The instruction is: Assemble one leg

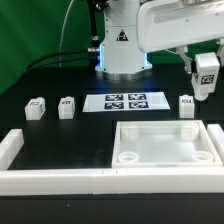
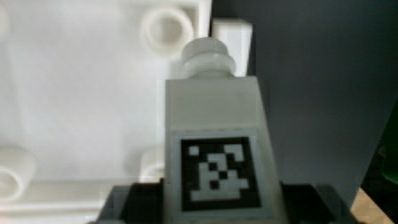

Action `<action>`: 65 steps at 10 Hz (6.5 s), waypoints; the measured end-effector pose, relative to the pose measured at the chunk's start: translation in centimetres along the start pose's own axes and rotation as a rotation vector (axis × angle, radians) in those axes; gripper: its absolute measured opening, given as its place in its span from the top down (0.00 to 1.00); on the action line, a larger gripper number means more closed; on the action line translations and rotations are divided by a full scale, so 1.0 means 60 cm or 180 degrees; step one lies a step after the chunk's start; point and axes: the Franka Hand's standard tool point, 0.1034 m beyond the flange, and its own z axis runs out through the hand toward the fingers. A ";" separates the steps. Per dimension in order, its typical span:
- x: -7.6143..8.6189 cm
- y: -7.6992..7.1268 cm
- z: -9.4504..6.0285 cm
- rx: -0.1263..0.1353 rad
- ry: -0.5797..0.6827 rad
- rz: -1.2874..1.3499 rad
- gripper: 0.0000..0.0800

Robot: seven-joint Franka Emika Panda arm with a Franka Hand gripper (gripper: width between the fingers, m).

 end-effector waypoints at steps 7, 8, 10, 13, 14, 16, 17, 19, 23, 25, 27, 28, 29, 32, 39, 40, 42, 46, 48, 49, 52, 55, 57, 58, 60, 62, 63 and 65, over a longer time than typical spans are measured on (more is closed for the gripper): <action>0.039 0.013 -0.002 -0.0066 0.1257 -0.0108 0.63; 0.030 0.014 0.010 -0.0061 0.1101 -0.0103 0.63; 0.053 0.029 0.022 -0.0100 0.1120 -0.0228 0.63; 0.087 0.043 0.040 -0.0133 0.1159 -0.0360 0.63; 0.098 0.047 0.043 -0.0135 0.1175 -0.0350 0.63; 0.100 0.048 0.045 -0.0138 0.1173 -0.0360 0.63; 0.100 0.048 0.045 -0.0138 0.1171 -0.0360 0.63; 0.100 0.048 0.046 -0.0137 0.1169 -0.0359 0.63; 0.110 0.049 0.060 -0.0127 0.1158 -0.0357 0.63; 0.120 0.048 0.064 -0.0117 0.1156 -0.0354 0.63; 0.128 0.054 0.072 -0.0122 0.1158 -0.0345 0.63; 0.126 0.055 0.077 -0.0123 0.1153 -0.0342 0.63; 0.123 0.056 0.083 -0.0122 0.1138 -0.0338 0.63; 0.116 0.059 0.092 -0.0123 0.1106 -0.0330 0.63; 0.103 0.064 0.121 -0.0136 0.1148 -0.0315 0.63; 0.103 0.066 0.121 -0.0144 0.1187 -0.0312 0.63; 0.103 0.069 0.120 -0.0162 0.1267 -0.0307 0.63; 0.103 0.061 0.119 -0.0156 0.1285 -0.0327 0.33; 0.103 0.060 0.119 -0.0154 0.1285 -0.0329 0.21; 0.103 0.060 0.119 -0.0154 0.1285 -0.0329 0.19; 0.108 0.060 0.114 -0.0154 0.1296 -0.0327 0.19; 0.117 0.061 0.091 -0.0146 0.1232 -0.0331 0.19; 0.118 0.062 0.074 -0.0115 0.0973 -0.0330 0.19; 0.125 0.064 0.064 -0.0119 0.0980 -0.0325 0.19; 0.106 0.051 0.074 -0.0006 0.0355 -0.0305 0.19; 0.116 0.065 0.069 0.0069 -0.0192 -0.0291 0.19; 0.123 0.069 0.069 0.0098 -0.0353 -0.0274 0.19; 0.120 0.063 0.070 0.0202 -0.0837 -0.0264 0.19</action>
Offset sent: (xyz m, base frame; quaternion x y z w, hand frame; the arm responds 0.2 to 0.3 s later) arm 0.0000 0.0000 0.0000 0.0000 0.0000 0.0000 1.0000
